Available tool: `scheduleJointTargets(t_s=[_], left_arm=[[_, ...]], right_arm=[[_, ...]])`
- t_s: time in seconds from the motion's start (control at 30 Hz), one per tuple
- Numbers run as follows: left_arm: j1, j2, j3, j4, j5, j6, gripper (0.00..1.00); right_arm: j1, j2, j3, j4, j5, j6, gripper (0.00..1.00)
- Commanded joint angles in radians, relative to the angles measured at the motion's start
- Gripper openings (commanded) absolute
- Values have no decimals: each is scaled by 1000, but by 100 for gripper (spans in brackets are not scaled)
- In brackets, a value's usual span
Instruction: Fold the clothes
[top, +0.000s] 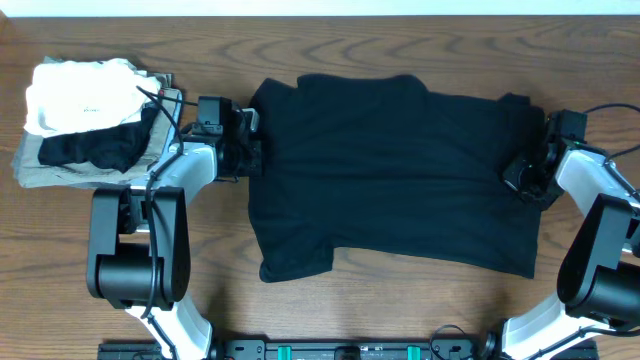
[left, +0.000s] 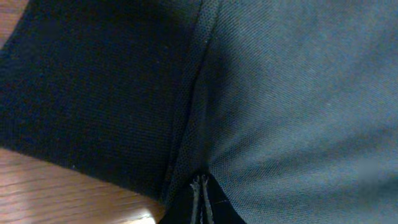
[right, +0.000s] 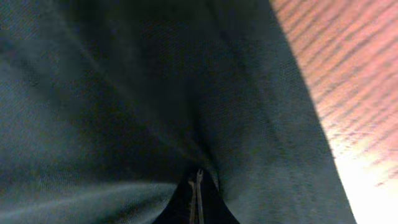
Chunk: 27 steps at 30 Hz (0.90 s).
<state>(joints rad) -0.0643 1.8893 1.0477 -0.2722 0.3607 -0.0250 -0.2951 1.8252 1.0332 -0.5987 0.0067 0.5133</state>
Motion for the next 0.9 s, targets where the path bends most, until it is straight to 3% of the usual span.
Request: scheduleJointTargets(t_s=[0.0,0.17,0.33,0.53,0.7,0.87], left_arm=[[21,38,0,-17,-111,10,6],[21,8,18,-34,-111,10,6],[19,-114,48,-95,-111,10,7],[19,-315,48,-185,-111,4,17],[19,-383,48,-345,-13,-21,17],[-5,-340,23,-545,77,-29,15]], right_arm=[[-21,39,-21,-14,95,7,1],[-21,37,10,-38,90,-10,1],[-19,25,154,-212,90,-13,1],[-16,-27,303,-446,50,-25,1],[0,-50,298,-563,-66,-58,1],[36,-50,190,-531,-57,-46,1]])
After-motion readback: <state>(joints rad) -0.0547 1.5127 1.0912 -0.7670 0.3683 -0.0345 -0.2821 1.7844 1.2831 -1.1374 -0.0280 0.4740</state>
